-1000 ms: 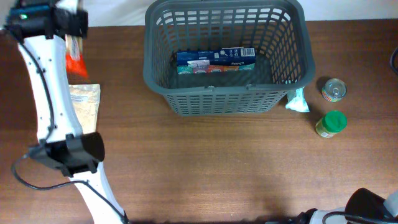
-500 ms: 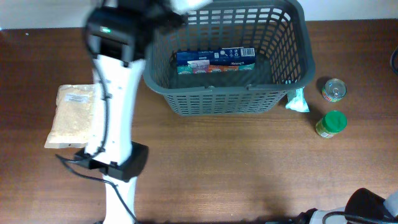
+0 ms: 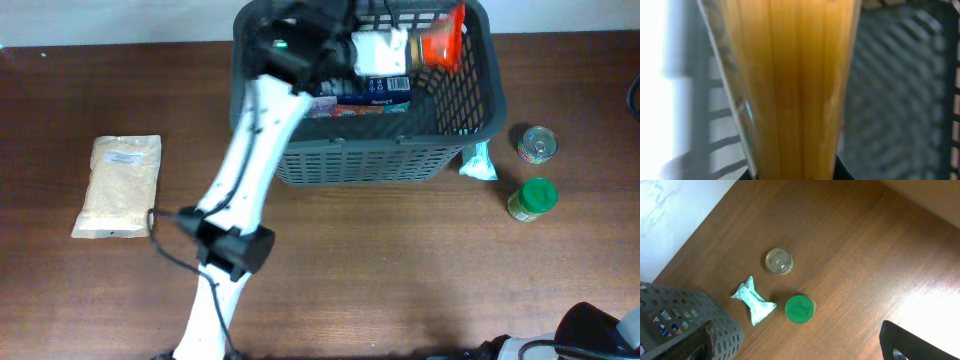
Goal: Pack container
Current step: 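Carry the spaghetti pack into the basket and release it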
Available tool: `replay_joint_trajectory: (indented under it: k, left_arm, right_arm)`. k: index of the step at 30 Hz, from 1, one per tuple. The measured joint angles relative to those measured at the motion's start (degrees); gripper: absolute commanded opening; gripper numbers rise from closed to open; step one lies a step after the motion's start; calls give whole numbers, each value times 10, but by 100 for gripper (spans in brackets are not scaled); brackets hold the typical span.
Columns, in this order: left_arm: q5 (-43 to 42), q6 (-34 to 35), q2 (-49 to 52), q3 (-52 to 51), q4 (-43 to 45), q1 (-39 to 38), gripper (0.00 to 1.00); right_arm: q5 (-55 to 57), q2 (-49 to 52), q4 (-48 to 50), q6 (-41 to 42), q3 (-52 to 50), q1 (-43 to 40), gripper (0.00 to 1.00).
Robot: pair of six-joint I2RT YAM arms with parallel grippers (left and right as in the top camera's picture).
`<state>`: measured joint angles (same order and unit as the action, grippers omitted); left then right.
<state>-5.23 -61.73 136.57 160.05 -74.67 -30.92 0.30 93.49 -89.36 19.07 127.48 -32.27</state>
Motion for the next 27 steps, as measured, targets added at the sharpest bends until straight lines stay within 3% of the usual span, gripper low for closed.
replay_joint_trajectory:
  k: [7,21,23,26,27]
  left_arm:
    - [78,54,54,-87,15,-35,1]
    - [134,108,65,-94,9,-20,1]
    - [134,108,66,-94,9,-16,13]
    - [134,109,67,-94,9,-10,50]
    - [135,111,67,-94,10,-9,74]
  right_arm:
    - [-6,0,0,0,0,0,99]
    - [-7,0,0,-1,0,0,99]
    - [-7,0,0,0,0,0,99]
    - [-7,0,0,0,0,0,99]
    - [-7,0,0,0,0,0,99]
